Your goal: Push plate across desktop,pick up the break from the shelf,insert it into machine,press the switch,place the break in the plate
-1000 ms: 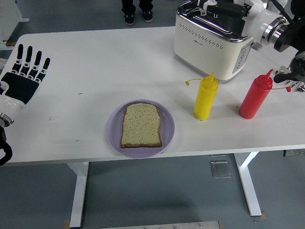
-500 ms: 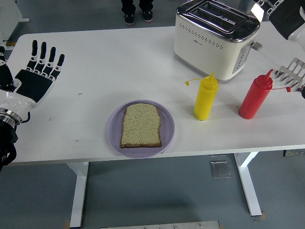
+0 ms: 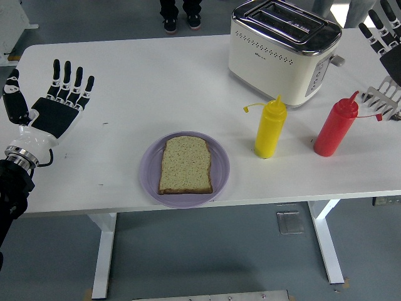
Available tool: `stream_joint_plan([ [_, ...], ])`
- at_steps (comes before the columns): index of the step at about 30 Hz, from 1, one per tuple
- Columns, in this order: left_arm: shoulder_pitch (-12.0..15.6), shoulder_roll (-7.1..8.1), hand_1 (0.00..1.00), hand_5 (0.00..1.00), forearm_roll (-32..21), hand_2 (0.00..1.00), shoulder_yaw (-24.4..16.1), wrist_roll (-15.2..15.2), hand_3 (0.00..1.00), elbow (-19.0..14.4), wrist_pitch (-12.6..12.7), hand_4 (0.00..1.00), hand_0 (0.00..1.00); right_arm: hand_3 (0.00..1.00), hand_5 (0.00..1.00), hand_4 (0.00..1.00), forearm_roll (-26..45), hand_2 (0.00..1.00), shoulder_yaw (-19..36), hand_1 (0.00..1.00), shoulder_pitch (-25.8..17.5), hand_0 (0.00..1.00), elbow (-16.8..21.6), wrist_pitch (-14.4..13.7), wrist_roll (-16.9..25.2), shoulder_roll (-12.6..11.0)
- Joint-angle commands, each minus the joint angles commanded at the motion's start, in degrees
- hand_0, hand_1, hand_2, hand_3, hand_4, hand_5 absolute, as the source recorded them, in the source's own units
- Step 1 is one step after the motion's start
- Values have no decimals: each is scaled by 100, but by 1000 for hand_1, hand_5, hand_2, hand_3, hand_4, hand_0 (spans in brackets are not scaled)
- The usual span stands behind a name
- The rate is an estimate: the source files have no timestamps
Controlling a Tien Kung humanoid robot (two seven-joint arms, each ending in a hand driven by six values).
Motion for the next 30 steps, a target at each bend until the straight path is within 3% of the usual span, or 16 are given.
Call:
stream_joint_plan([
  [30, -105, 23, 754, 998, 11, 710, 52, 6, 719, 148, 30, 809, 801, 765, 476, 746, 23, 769, -59, 773, 60, 832, -44, -14, -47, 132],
])
